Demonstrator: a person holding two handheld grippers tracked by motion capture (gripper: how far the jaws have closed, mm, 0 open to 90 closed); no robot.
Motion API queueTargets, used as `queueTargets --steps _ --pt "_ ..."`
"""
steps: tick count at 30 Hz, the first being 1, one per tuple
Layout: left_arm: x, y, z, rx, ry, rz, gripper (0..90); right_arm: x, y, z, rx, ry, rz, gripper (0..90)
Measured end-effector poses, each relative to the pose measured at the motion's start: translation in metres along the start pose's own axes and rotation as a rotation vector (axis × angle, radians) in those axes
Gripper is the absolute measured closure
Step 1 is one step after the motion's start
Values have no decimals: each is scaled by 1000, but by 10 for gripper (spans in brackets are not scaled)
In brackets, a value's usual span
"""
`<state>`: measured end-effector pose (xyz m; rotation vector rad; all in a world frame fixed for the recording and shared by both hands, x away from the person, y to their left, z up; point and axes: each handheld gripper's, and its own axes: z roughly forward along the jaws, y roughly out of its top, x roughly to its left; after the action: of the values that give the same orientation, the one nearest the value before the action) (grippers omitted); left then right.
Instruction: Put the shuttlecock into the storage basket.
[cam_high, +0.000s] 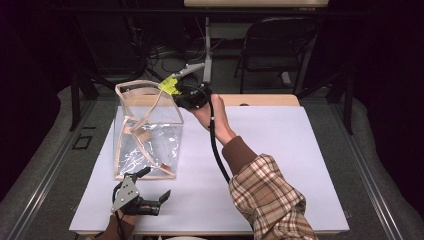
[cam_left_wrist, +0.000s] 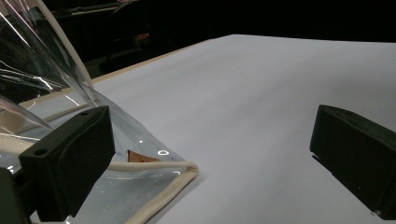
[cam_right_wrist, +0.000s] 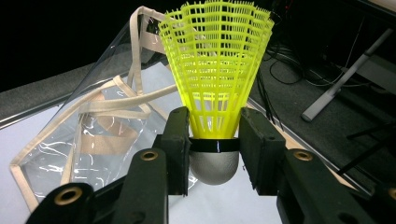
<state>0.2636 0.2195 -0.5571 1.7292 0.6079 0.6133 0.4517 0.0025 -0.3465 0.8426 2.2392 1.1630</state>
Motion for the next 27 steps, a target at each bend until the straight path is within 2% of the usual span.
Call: queueTargets --steps 10,27 --pt "0 0 0 -3 -2 -5 0 0 6 7 6 27 17 645" --pt "1 0 -1 -4 -5 2 0 5 21 16 -5 43 11 644"
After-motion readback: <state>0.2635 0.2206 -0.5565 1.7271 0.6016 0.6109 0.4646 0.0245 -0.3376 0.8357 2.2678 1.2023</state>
